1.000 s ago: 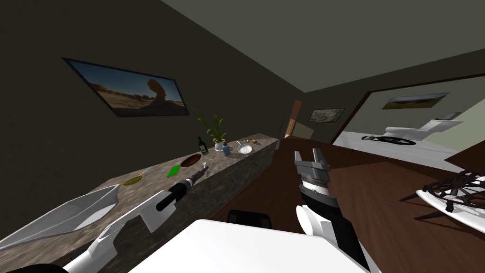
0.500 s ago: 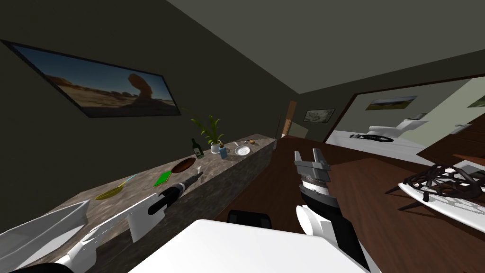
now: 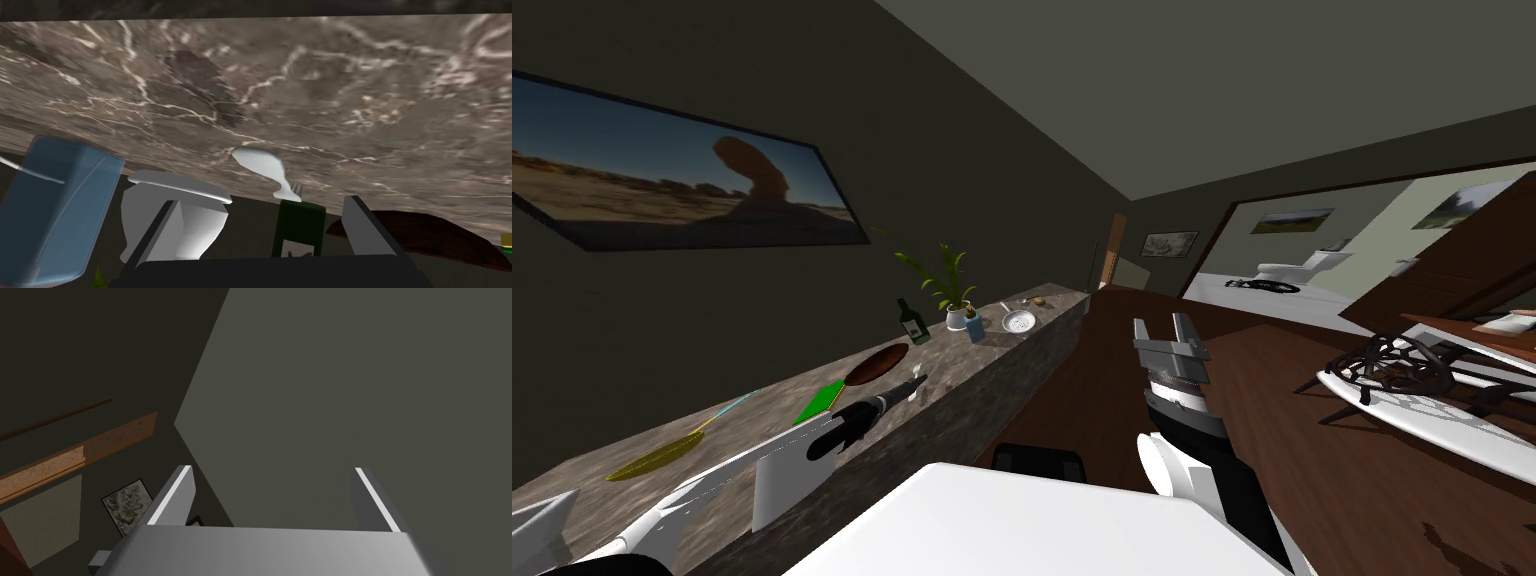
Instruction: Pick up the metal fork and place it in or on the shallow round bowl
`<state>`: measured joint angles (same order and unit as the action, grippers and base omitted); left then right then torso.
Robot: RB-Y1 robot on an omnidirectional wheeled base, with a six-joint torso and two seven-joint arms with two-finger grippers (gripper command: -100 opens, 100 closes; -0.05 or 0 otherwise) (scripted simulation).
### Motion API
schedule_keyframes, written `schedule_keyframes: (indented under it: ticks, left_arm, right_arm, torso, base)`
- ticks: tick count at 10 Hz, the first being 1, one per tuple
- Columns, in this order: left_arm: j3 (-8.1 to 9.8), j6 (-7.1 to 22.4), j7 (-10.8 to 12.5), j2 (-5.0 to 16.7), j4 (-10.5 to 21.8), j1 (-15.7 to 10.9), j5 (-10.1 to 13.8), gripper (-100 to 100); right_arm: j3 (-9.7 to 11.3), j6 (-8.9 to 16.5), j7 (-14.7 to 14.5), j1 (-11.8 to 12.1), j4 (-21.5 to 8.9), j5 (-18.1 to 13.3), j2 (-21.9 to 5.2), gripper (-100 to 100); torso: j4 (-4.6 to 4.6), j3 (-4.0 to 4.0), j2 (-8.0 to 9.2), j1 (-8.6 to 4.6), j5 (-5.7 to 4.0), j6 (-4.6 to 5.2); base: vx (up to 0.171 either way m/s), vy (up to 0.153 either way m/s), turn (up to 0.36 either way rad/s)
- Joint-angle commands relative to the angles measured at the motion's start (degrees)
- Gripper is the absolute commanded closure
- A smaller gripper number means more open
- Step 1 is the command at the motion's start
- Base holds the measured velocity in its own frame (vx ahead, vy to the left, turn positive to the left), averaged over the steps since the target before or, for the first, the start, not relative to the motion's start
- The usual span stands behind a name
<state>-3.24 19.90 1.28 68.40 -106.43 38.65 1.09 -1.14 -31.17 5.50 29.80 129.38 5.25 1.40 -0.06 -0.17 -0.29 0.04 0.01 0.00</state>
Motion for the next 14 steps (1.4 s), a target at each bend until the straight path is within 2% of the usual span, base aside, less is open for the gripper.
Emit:
schedule_keyframes:
  ticks: [1, 2, 6, 7, 8, 9, 14]
  left_arm:
    - [-0.40, 0.6, 0.0, 2.9, 1.1, 1.3, 1.2, -100]
    - [-0.40, 0.6, 0.0, 3.2, 1.1, 1.3, 1.2, -100]
    - [-1.42, 1.4, -0.3, 8.1, 3.0, 3.6, 2.6, -100]
    - [-1.23, 1.5, -0.3, 7.4, 2.6, 3.4, 2.4, -100]
    - [-1.24, 1.4, -0.3, 7.5, 2.7, 3.4, 2.4, 0]
    - [-1.56, 0.6, -0.6, 7.0, 4.8, 2.7, 3.0, -100]
    - [-2.38, -1.3, -1.3, 5.6, 10.1, 0.8, 4.6, -100]
  right_arm:
    - [0.0, 0.0, 0.0, 0.0, 0.0, 0.0, 0.0, 0]
    - [0.0, 0.0, 0.0, 0.0, 0.0, 0.0, 0.0, 0]
    - [0.0, 0.0, 0.0, 0.0, 0.0, 0.0, 0.0, 0]
    - [0.0, 0.0, 0.0, 0.0, 0.0, 0.0, 0.0, 0]
    - [0.0, 0.0, 0.0, 0.0, 0.0, 0.0, 0.0, 0]
    - [0.0, 0.0, 0.0, 0.0, 0.0, 0.0, 0.0, 0]
    - [0.0, 0.0, 0.0, 0.0, 0.0, 0.0, 0.0, 0]
  torso:
    - [0.00, 0.00, 0.00, 0.00, 0.00, 0.00]
    - [0.00, 0.00, -0.01, 0.01, 0.00, 0.00]
    - [0.01, 0.01, 0.01, -0.02, 0.00, -0.01]
    - [0.00, 0.00, -0.01, -0.02, 0.00, -0.01]
    - [0.02, 0.06, 0.11, -0.06, 0.00, -0.03]
    - [0.05, 0.12, 0.21, -0.10, -0.01, -0.03]
    - [0.10, 0.25, 0.43, -0.18, -0.03, -0.02]
  base:
    - [0.073, 0.025, -0.139]
    - [0.054, 0.025, -0.045]
    - [0.067, 0.021, -0.091]
    - [0.035, 0.013, -0.015]
    - [0.006, 0.003, 0.001]
    - [-0.016, -0.006, -0.152]
    - [-0.038, -0.013, -0.113]
